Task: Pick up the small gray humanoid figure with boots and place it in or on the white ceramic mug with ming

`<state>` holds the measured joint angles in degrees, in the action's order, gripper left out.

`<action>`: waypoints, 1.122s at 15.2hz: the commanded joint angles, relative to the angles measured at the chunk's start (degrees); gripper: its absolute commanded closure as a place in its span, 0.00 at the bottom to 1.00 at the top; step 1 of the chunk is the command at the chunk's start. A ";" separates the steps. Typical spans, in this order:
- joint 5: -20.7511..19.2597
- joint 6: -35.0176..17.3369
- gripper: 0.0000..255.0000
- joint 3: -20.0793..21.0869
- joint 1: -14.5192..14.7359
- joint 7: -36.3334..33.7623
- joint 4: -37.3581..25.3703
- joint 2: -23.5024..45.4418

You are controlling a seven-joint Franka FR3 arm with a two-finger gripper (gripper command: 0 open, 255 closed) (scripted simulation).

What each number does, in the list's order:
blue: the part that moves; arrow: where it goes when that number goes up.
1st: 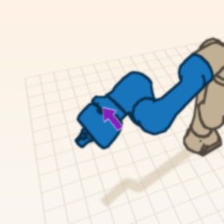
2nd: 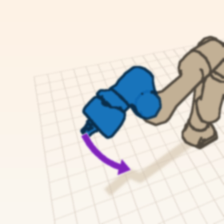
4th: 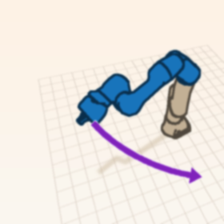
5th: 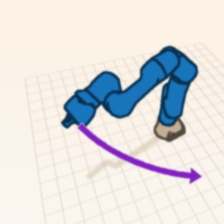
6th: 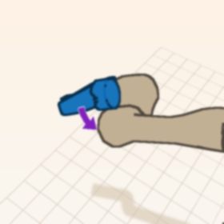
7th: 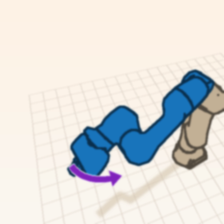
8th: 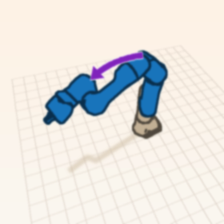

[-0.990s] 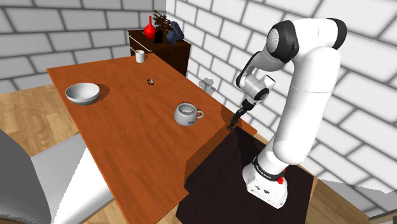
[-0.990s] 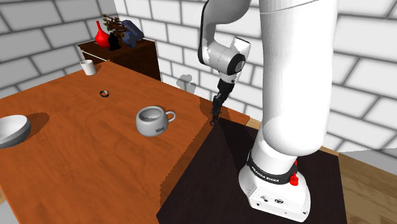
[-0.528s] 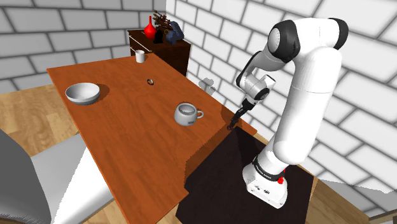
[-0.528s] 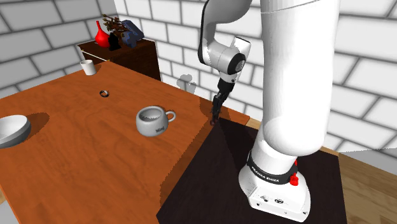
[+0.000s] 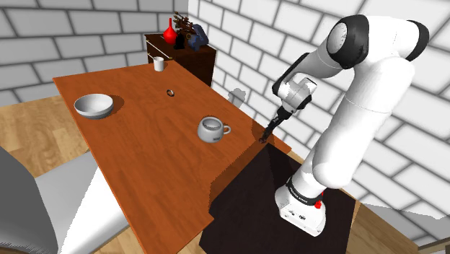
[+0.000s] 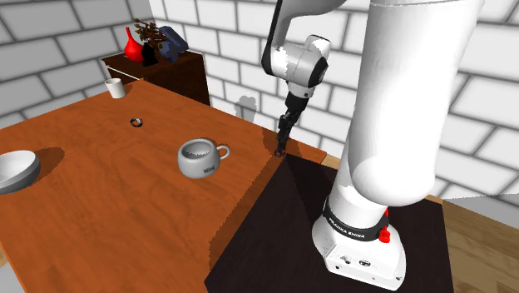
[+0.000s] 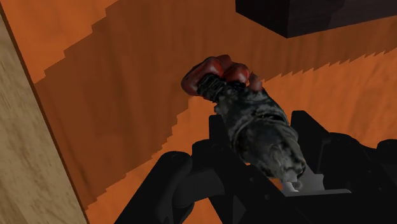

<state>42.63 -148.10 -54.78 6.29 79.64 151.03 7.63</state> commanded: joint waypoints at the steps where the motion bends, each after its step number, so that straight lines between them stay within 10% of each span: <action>1: -5.45 -0.04 1.00 -2.19 1.36 -4.06 0.45 -2.87; 9: -29.57 1.85 1.00 -2.52 -2.02 -22.55 1.95 -16.38; 17: -40.53 8.39 1.00 3.68 -9.29 -31.88 0.92 -24.69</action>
<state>3.05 -140.64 -51.74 -2.32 48.64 152.23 -16.23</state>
